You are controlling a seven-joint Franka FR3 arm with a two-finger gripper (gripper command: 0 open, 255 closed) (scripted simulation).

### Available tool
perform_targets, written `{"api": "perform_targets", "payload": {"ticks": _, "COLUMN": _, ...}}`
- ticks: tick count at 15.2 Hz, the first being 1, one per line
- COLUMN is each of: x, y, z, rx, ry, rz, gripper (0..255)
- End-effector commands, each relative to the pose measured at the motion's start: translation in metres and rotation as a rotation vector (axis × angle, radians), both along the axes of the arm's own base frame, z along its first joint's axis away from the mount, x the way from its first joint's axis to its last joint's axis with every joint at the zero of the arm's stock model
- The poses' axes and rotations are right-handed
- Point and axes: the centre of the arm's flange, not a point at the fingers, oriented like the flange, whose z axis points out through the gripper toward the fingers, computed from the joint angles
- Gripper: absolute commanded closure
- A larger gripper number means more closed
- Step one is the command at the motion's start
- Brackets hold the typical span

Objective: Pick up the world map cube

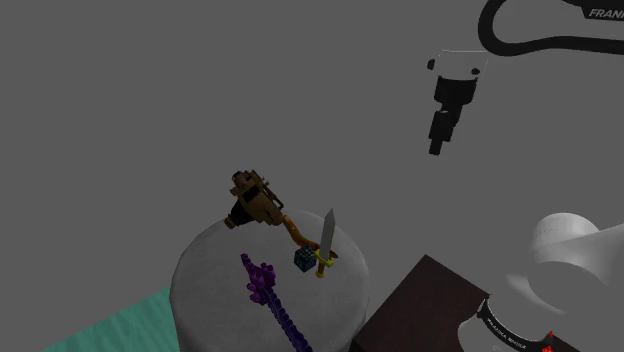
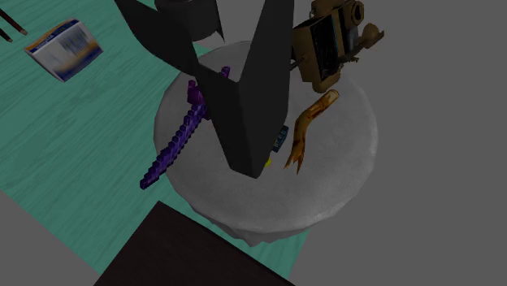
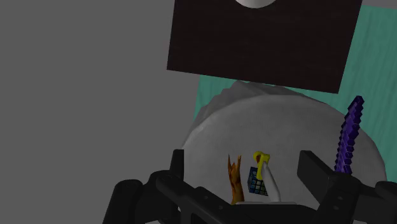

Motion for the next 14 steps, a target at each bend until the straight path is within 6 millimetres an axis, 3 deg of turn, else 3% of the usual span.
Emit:
{"api": "perform_targets", "payload": {"ticks": 1, "x": 0.0, "y": 0.0, "z": 0.0, "rx": 0.0, "ry": 0.0, "rz": 0.0, "gripper": 0}}
{"api": "perform_targets", "payload": {"ticks": 14, "x": 0.077, "y": 0.029, "z": -0.147, "rx": 0.038, "ry": -0.023, "rz": 0.015, "gripper": 0}}
